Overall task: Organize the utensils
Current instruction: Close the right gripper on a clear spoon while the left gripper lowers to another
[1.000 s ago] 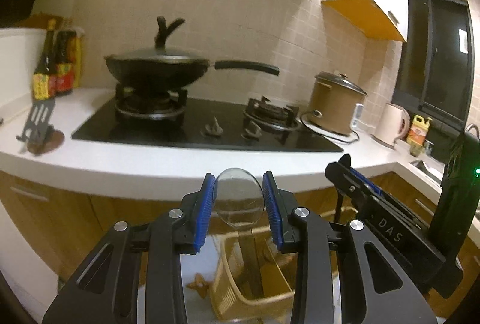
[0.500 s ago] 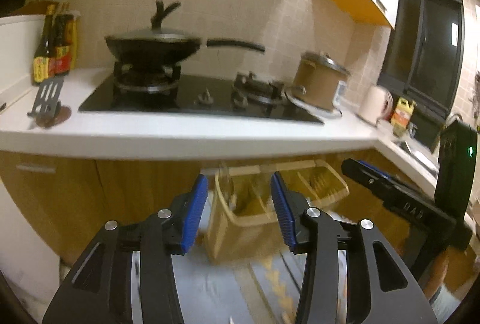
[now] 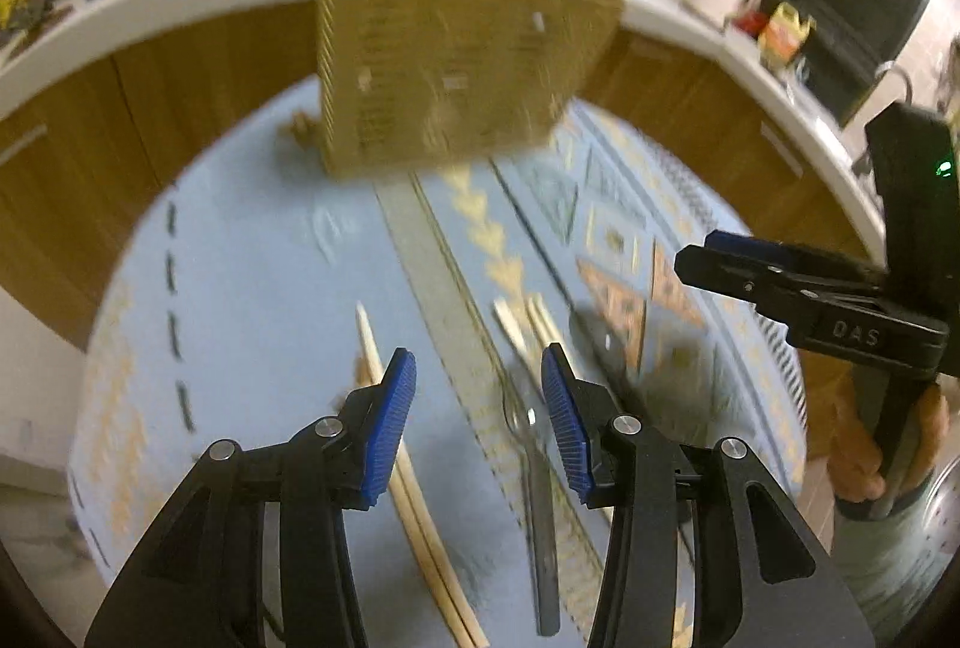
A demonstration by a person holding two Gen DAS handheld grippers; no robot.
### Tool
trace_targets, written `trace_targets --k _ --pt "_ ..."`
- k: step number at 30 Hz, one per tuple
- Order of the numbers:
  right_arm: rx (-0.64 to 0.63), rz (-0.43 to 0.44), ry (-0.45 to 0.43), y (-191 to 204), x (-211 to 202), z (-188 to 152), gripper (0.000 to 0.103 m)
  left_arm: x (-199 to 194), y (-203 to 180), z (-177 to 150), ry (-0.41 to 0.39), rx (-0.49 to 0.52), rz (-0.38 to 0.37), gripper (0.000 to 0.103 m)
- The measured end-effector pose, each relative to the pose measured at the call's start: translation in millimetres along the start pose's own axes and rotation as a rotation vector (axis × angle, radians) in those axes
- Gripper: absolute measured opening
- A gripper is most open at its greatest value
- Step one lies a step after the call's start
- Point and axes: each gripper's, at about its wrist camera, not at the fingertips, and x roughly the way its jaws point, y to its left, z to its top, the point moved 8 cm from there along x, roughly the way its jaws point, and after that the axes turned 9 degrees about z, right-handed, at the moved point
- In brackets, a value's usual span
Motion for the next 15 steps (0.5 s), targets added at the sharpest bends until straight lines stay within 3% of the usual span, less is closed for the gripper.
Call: trace_targets --k 4,7,10,15 --pt "-0.002 -0.020 0.022 -0.4 4.7 -24.3 0.050 23.8 -12.7 -17.4 0.066 0.046 0.038 0.042" --pt "-0.015 -0.047 0.026 -0.4 5.7 -36.8 0.049 35.8 -22.8 -24.4 0.079 0.098 0.112 0.043" --pt "-0.017 -0.032 0.053 1.9 13.0 -47.1 0.039 43.0 -29.2 -28.2 0.084 0.115 0.137 0.043" --pt "-0.043 -0.065 0.064 4.3 20.8 -54.4 0.037 50.5 -38.5 -27.0 0.080 0.137 0.180 0.043"
